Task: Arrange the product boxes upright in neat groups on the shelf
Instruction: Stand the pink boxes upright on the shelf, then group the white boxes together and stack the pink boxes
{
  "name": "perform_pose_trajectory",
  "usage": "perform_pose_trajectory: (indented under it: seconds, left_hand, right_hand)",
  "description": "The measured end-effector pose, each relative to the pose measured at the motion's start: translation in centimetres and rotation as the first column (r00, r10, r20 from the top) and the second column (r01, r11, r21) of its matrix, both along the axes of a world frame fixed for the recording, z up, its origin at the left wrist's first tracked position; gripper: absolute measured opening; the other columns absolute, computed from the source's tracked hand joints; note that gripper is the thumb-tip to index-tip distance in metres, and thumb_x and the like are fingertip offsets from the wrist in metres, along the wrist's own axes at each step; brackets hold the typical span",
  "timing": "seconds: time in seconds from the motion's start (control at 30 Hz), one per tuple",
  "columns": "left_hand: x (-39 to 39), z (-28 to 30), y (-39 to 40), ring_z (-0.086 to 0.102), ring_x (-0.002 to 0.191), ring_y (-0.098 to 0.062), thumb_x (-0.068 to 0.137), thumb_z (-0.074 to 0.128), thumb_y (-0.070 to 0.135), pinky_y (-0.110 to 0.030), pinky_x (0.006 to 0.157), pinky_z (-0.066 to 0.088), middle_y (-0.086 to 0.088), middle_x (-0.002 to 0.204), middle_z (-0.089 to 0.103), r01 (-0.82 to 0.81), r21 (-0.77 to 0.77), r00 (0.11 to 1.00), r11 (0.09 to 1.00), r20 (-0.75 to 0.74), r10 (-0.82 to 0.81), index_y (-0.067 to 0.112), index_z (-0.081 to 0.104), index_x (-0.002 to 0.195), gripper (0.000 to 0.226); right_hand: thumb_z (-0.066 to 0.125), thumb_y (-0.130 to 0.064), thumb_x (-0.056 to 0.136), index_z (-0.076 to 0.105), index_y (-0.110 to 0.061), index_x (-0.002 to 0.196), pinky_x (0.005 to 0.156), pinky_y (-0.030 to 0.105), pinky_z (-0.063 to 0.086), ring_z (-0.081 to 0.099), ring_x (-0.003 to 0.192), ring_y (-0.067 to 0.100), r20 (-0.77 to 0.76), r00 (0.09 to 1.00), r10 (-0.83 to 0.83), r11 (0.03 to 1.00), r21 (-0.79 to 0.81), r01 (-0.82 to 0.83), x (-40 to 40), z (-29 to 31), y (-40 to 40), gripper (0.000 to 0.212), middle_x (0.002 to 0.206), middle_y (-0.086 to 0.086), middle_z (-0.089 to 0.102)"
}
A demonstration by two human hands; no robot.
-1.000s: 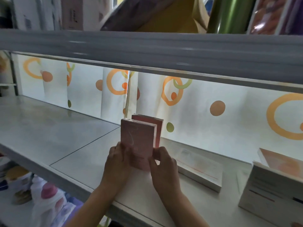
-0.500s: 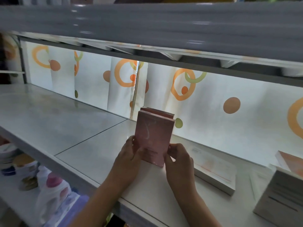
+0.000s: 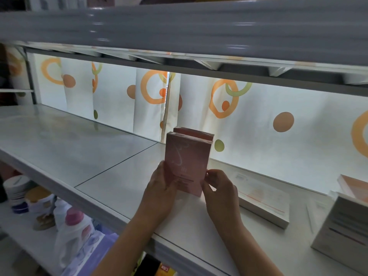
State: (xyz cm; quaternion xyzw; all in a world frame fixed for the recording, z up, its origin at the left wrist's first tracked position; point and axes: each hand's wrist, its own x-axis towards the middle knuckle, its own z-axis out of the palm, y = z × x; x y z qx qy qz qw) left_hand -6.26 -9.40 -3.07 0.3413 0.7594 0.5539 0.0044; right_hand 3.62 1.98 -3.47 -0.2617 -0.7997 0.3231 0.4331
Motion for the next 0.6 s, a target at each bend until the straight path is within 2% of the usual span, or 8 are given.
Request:
perform_pose_trajectory:
  seconds: [0.13, 0.3, 0.53, 0.6]
  left_hand:
    - [0.4, 0.3, 0.0, 0.043, 0.131, -0.017, 0.101, 0.035, 0.034, -0.018, 0.095, 0.025, 0.0, 0.145, 0.043, -0.026, -0.026, 0.999, 0.999, -0.042, 0.025, 0.02, 0.034, 0.144, 0.046]
    - [0.3, 0.2, 0.1, 0.035, 0.139, -0.02, 0.101, 0.034, 0.037, -0.029, 0.11, 0.027, -0.002, 0.153, 0.034, -0.034, -0.059, 0.999, 0.998, -0.007, 0.034, 0.019, 0.025, 0.15, 0.053]
    - [-0.8, -1.0, 0.2, 0.038, 0.137, -0.023, 0.095, 0.049, 0.043, -0.039, 0.11, 0.034, -0.003, 0.154, 0.033, -0.189, -0.078, 0.981, 0.979, 0.021, 0.191, 0.023, 0.025, 0.149, 0.062]
    - [-0.8, -1.1, 0.0, 0.043, 0.134, -0.024, 0.094, 0.052, 0.041, -0.041, 0.108, 0.039, -0.003, 0.15, 0.038, -0.213, -0.054, 0.977, 0.976, 0.002, 0.213, 0.023, 0.029, 0.147, 0.06]
  right_hand:
    - [0.067, -0.017, 0.09, 0.066, -0.016, 0.108, 0.069, -0.004, 0.039, 0.064, 0.089, -0.003, 0.014, 1.0, -0.006, 1.0, 0.005, 0.006, 0.0, 0.0, -0.2, 0.018, 0.093, -0.019, 0.066]
    - [0.068, -0.02, 0.09, 0.065, -0.018, 0.109, 0.066, -0.006, 0.037, 0.063, 0.09, -0.003, 0.029, 0.999, -0.022, 1.0, 0.011, 0.022, 0.0, 0.3, -0.3, 0.019, 0.094, -0.02, 0.064]
    - [0.069, -0.028, 0.089, 0.06, -0.015, 0.117, 0.066, -0.002, 0.036, 0.058, 0.092, -0.002, 0.037, 0.997, -0.061, 0.998, 0.002, 0.061, 0.6, 0.8, -0.7, 0.032, 0.101, -0.012, 0.065]
    - [0.067, -0.025, 0.089, 0.059, -0.014, 0.12, 0.073, 0.007, 0.039, 0.06, 0.095, 0.003, 0.044, 0.997, -0.068, 0.998, -0.002, 0.068, 0.7, 0.8, -0.7, 0.034, 0.108, -0.005, 0.068]
